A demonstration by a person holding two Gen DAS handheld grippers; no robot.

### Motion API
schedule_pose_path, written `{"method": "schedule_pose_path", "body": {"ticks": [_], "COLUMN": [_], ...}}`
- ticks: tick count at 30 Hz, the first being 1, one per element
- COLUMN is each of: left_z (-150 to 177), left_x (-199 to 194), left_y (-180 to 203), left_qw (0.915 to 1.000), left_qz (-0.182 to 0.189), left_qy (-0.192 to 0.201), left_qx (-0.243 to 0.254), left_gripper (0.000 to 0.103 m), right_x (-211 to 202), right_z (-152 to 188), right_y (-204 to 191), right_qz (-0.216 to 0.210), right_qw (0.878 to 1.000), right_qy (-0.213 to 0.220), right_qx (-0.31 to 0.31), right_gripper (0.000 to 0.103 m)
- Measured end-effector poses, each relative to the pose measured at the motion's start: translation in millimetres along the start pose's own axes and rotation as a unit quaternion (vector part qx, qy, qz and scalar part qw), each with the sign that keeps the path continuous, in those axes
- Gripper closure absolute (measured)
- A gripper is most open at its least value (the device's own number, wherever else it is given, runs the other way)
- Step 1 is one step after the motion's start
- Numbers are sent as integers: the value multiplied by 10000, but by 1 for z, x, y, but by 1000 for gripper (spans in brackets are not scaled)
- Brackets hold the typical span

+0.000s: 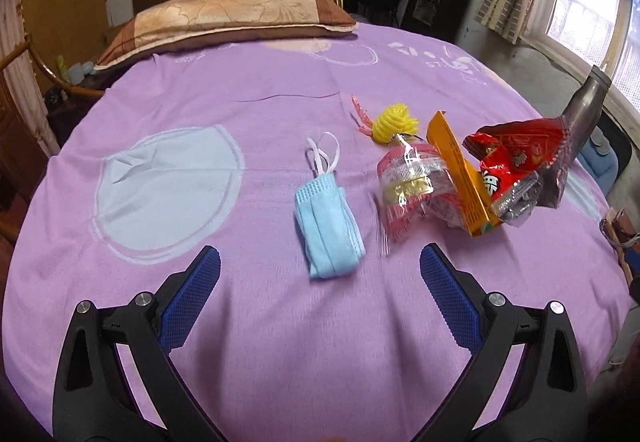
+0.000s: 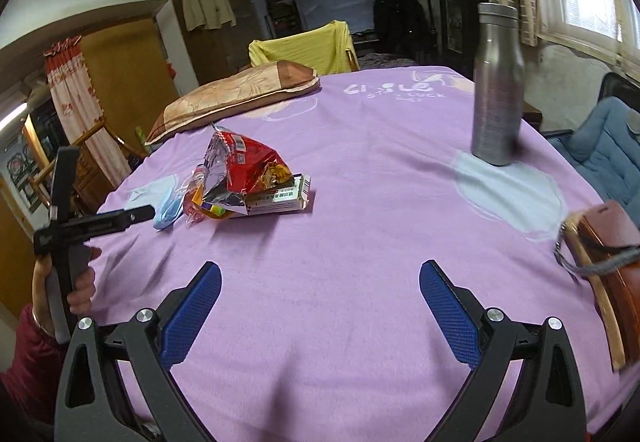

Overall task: Collect trash
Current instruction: 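Return both tools to the table toward the remaining trash, then grasp the blue face mask with the left gripper while the right gripper grasps the red snack bag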

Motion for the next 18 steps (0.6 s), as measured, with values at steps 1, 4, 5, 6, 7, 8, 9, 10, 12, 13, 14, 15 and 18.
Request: {"method": "schedule_pose_path", "body": {"ticks": [1, 4, 5, 6, 7, 8, 9, 10, 12, 13, 14, 15, 18], "left_z": [-1, -9, -11, -12, -11, -9, -7, -5, -4, -3, -3, -2, -2], "left_x": [2, 20, 26, 32, 38, 45, 50, 53, 53, 53, 54, 55, 60], "left_y": [1, 0, 0, 2, 1, -1, -4, -5, -8, -8, -8, -7, -5], "left_qw": [10000, 9998, 9997, 9995, 9993, 9985, 9977, 9970, 9971, 9969, 9968, 9965, 9946], "left_qz": [19, -41, -67, -109, -168, -281, -346, -334, -283, -296, -321, -369, -560], "left_qy": [-32, -189, -231, -272, -326, -448, -582, -694, -706, -722, -731, -750, -828], "left_qx": [15, 42, 59, 77, 94, 116, 107, 69, 23, 30, 53, 93, 270], "left_gripper": [7, 7, 7, 7, 7, 7, 7, 7, 7, 7, 7, 7, 6], "right_x": [3, 11, 13, 15, 17, 21, 27, 31, 45, 51, 60, 65, 84], "right_z": [-1, -6, -7, -10, -11, -15, -19, -23, -34, -39, -47, -51, -68], "right_y": [-1, -4, -5, -7, -8, -11, -14, -17, -28, -33, -42, -47, -65], "right_qz": [-3, -68, -84, -112, -136, -174, -222, -274, -406, -459, -586, -669, -949], "right_qw": [10000, 10000, 9999, 9999, 9999, 9998, 9997, 9995, 9989, 9986, 9978, 9973, 9950], "right_qy": [-37, -72, -77, -79, -82, -96, -112, -121, -126, -130, -134, -134, -136], "right_qx": [-18, -4, -8, -16, -25, -48, -79, -110, -194, -231, -264, -272, -290], "right_gripper": [5, 5, 5, 5, 5, 5, 5, 5, 5, 5, 5, 5, 5]}}
Point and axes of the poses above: each gripper's, at about its wrist camera, not at the fingertips, and x roughly the way its jaws point, y to its right, z to its underside, the point moved 6 cm from there along x, roughly the way its jaws point, and after that the axes turned 5 degrees about -x, right-handed, at the moved point
